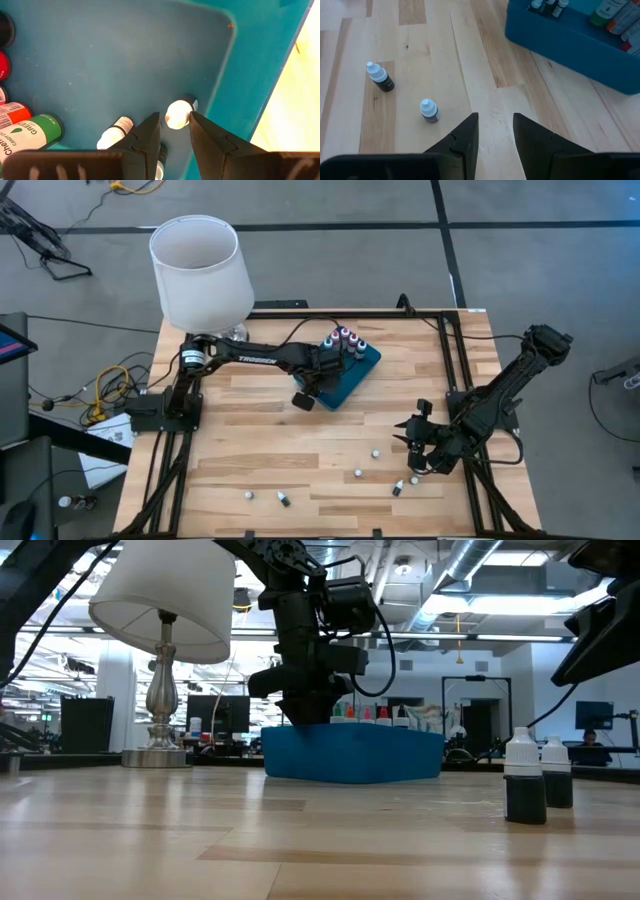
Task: Pick & Place food coloring
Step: Put the small black food coloring bottle into the blue container
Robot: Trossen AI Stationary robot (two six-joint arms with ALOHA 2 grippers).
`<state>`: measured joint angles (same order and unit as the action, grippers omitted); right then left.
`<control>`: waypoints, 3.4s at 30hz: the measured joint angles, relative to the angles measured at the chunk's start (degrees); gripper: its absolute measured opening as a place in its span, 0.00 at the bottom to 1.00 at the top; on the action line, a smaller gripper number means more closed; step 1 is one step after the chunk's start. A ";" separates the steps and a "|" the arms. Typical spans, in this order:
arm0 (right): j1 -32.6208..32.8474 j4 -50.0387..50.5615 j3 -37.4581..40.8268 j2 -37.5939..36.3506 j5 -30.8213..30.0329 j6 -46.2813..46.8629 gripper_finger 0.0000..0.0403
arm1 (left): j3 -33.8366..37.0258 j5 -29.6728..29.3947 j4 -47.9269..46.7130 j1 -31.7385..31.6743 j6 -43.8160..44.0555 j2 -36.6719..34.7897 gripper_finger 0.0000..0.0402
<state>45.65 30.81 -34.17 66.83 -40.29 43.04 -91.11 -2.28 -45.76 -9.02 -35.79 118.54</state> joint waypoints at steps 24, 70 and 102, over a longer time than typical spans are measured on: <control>0.00 0.04 0.00 0.02 -0.01 -0.01 0.28 | -0.04 -3.05 -0.97 0.70 0.49 0.00 0.24; 0.02 0.04 0.02 0.02 -0.03 -0.01 0.28 | -0.04 -3.08 0.83 0.69 2.03 -0.04 0.24; 0.01 0.04 0.02 0.02 -0.01 0.01 0.28 | -0.02 -3.10 0.17 0.68 2.10 -0.04 0.24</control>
<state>45.66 30.85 -34.15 66.85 -40.29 43.05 -91.13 -5.39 -45.58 -8.34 -33.69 118.50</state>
